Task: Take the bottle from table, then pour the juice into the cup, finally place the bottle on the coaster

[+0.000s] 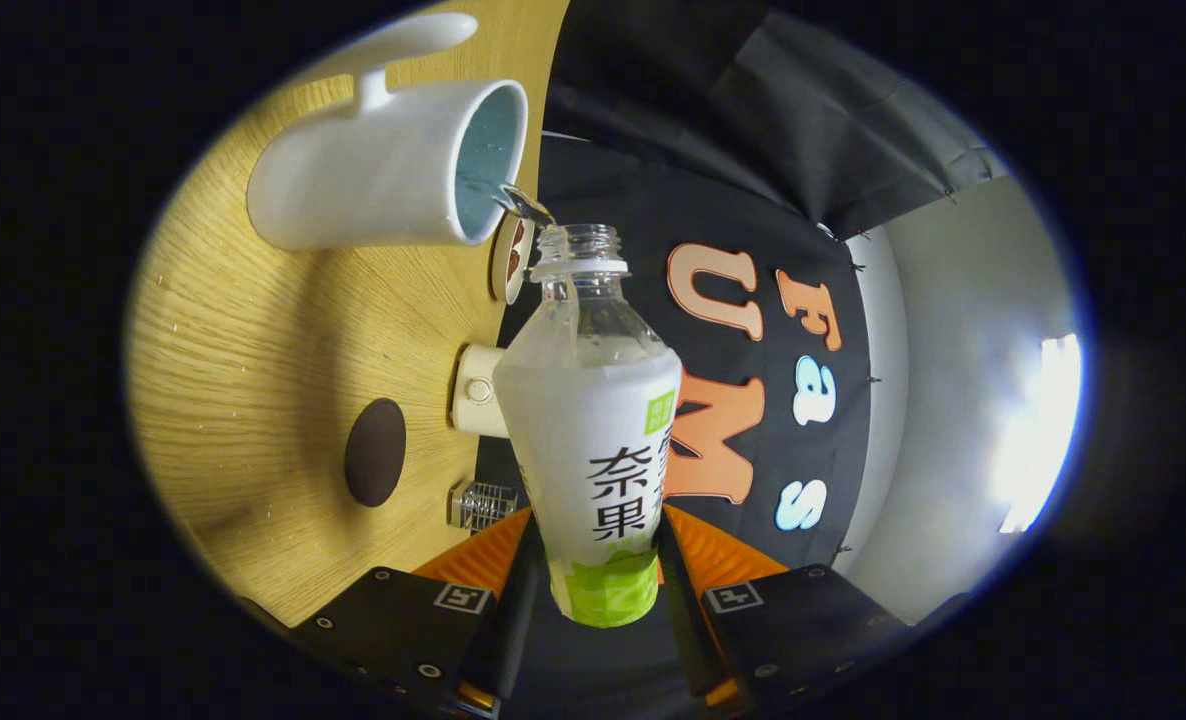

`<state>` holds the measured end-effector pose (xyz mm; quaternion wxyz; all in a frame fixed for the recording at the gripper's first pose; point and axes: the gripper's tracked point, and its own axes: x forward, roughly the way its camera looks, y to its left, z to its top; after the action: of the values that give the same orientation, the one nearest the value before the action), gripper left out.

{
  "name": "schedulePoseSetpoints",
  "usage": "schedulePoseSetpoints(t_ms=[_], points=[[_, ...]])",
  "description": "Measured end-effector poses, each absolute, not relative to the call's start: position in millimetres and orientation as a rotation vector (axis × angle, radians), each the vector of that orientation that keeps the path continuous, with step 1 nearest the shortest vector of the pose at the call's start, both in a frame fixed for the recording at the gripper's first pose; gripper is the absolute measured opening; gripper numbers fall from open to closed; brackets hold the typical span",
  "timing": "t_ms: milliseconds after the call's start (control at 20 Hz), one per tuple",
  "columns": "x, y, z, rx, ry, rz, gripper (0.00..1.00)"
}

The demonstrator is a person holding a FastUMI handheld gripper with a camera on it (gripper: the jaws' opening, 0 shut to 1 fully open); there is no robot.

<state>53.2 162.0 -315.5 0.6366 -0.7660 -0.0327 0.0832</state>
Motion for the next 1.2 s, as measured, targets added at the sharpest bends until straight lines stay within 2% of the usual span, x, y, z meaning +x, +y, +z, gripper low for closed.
schedulePoseSetpoints(t_ms=[1200], points=[[53.1, 166.9, -311.7, -1.817, -0.148, 0.211, 0.63]])
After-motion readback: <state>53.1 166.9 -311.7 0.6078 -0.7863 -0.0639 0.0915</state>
